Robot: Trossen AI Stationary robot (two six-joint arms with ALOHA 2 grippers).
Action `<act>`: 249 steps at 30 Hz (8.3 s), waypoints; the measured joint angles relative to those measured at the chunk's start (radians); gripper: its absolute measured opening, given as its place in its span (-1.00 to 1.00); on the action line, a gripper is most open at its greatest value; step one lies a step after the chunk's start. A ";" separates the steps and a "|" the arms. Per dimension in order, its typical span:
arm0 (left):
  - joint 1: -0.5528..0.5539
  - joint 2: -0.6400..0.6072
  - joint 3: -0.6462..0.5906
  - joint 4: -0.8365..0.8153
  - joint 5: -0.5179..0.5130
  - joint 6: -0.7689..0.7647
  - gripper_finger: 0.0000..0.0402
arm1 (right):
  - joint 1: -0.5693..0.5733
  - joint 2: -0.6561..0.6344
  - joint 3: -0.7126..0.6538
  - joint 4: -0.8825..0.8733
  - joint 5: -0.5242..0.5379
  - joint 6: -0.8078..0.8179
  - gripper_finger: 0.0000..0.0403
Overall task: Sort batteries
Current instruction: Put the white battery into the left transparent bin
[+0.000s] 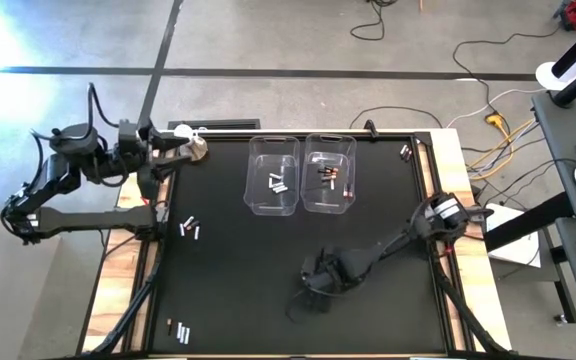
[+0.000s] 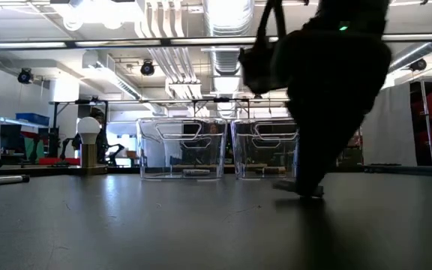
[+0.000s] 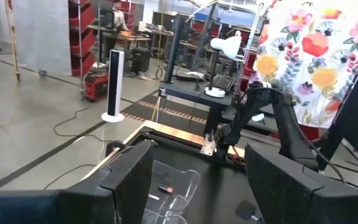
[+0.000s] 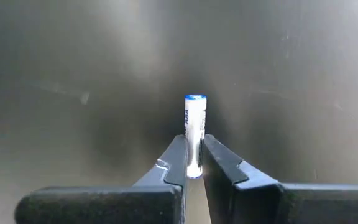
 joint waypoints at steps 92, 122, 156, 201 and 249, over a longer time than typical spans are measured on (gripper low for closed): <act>0.057 -0.011 -0.005 0.009 0.095 0.104 0.15 | -0.773 0.530 0.984 -0.335 -0.175 -1.013 -0.89; 0.057 -0.080 -0.005 -0.028 0.094 0.086 0.15 | -0.771 0.555 0.982 -0.353 -0.170 -0.988 -0.54; 0.057 -0.107 -0.007 0.019 0.069 0.070 0.15 | -0.975 -0.403 0.238 -0.657 0.421 -0.056 0.08; 0.238 0.176 0.052 -0.088 -0.062 0.194 0.15 | -1.449 -0.268 -0.358 -0.092 0.261 0.617 -0.38; 0.317 0.361 0.019 -0.079 0.104 0.200 0.15 | -1.399 -0.154 -0.288 -0.155 0.209 0.626 -0.71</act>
